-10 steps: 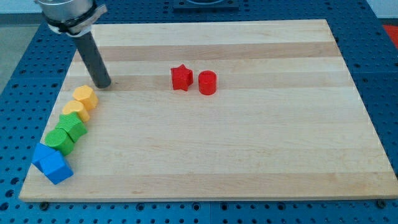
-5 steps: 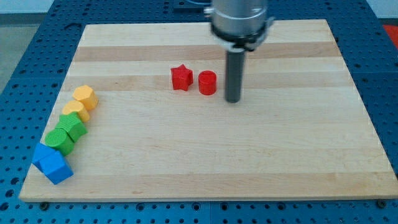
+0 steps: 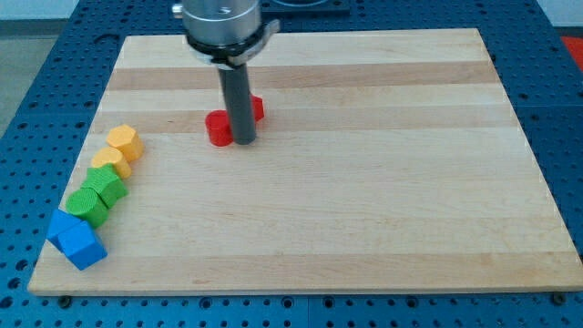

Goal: Push the red circle towards the yellow hexagon

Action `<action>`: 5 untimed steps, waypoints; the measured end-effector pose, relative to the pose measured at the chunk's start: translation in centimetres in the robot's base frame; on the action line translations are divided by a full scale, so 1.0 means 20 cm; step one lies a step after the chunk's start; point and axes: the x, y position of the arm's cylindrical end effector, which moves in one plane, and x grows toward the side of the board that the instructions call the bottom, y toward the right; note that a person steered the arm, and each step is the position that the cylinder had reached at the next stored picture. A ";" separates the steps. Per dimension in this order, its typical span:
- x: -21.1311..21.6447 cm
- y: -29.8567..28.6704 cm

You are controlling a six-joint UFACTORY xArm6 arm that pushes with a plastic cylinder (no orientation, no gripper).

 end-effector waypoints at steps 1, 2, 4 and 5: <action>0.00 -0.16; 0.00 -0.21; -0.05 -0.01; -0.10 -0.05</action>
